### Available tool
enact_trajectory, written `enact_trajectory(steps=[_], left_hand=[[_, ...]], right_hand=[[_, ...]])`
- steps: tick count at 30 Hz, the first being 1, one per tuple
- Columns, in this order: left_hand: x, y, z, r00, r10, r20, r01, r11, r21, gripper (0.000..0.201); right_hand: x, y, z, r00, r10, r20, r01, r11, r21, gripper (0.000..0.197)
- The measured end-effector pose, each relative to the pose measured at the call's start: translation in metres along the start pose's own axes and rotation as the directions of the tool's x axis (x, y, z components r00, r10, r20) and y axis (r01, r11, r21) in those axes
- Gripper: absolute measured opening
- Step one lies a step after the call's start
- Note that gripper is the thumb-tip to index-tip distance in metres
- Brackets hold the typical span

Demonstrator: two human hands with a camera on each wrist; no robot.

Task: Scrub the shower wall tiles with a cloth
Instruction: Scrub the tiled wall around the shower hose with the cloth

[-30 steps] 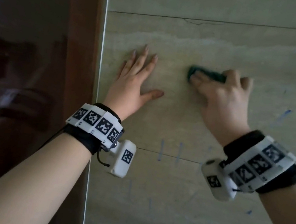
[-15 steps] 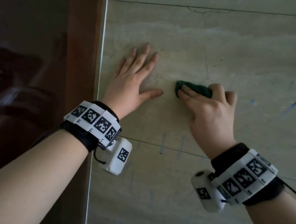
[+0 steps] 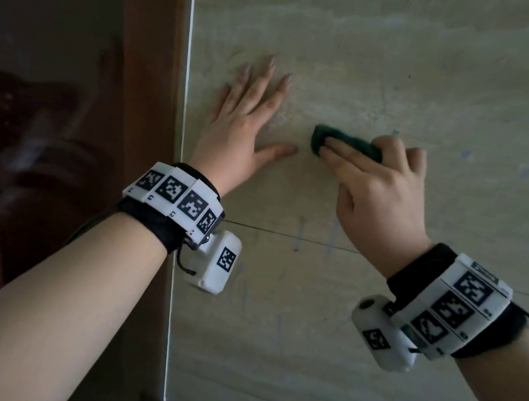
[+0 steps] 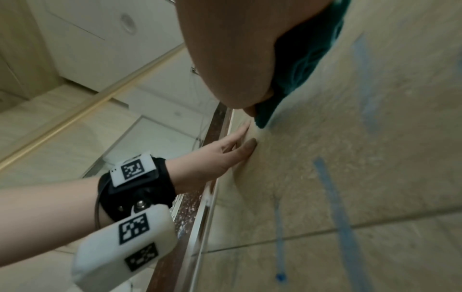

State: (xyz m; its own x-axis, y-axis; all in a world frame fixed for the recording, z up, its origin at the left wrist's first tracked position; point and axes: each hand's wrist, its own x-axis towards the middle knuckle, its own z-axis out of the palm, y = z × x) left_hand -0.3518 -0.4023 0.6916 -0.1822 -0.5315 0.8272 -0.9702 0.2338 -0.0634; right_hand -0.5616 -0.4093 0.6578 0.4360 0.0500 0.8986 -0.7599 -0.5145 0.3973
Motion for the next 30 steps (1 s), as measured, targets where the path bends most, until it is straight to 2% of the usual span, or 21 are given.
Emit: enact_trajectory(steps=[3,7,15,18,21,23,25,28,30], left_hand=[[0.000,0.000,0.001,1.000,-0.009,-0.008,0.009,1.000,0.000,0.086],[0.000,-0.001,0.003,1.000,-0.001,-0.018,0.001,1.000,0.010,0.085],[-0.019,-0.002,0.014,1.000,0.001,-0.012,-0.001,1.000,0.003,0.082],[-0.024,-0.002,0.017,1.000,0.004,-0.005,-0.004,1.000,0.006,0.083],[-0.028,-0.002,0.019,1.000,0.011,-0.003,-0.011,1.000,-0.006,0.083],[-0.029,-0.002,0.020,1.000,0.004,0.002,-0.004,1.000,-0.011,0.084],[-0.030,-0.002,0.020,1.000,0.001,0.001,-0.001,1.000,-0.011,0.085],[-0.030,-0.001,0.020,1.000,0.007,-0.005,-0.007,1.000,-0.011,0.085],[-0.030,-0.001,0.020,1.000,0.008,-0.007,-0.008,1.000,-0.019,0.085]], right_hand=[[-0.005,0.000,0.007,0.998,0.052,0.019,-0.051,0.998,-0.039,0.037],[-0.017,-0.009,0.007,0.994,0.081,0.073,-0.080,0.997,-0.018,0.050],[-0.083,-0.056,0.023,0.968,-0.085,0.234,0.070,0.995,0.071,0.044],[-0.082,-0.049,0.020,0.983,-0.058,0.176,0.049,0.997,0.055,0.042],[-0.068,-0.037,0.015,0.993,0.092,0.072,-0.093,0.996,0.015,0.043],[-0.067,-0.041,0.018,0.986,0.161,0.047,-0.163,0.986,0.031,0.046],[-0.077,-0.052,0.023,0.990,0.120,0.072,-0.123,0.991,0.043,0.043],[-0.094,-0.061,0.027,0.989,-0.017,0.144,0.008,0.998,0.062,0.040],[-0.091,-0.055,0.022,0.988,-0.005,0.156,-0.008,0.996,0.085,0.042]])
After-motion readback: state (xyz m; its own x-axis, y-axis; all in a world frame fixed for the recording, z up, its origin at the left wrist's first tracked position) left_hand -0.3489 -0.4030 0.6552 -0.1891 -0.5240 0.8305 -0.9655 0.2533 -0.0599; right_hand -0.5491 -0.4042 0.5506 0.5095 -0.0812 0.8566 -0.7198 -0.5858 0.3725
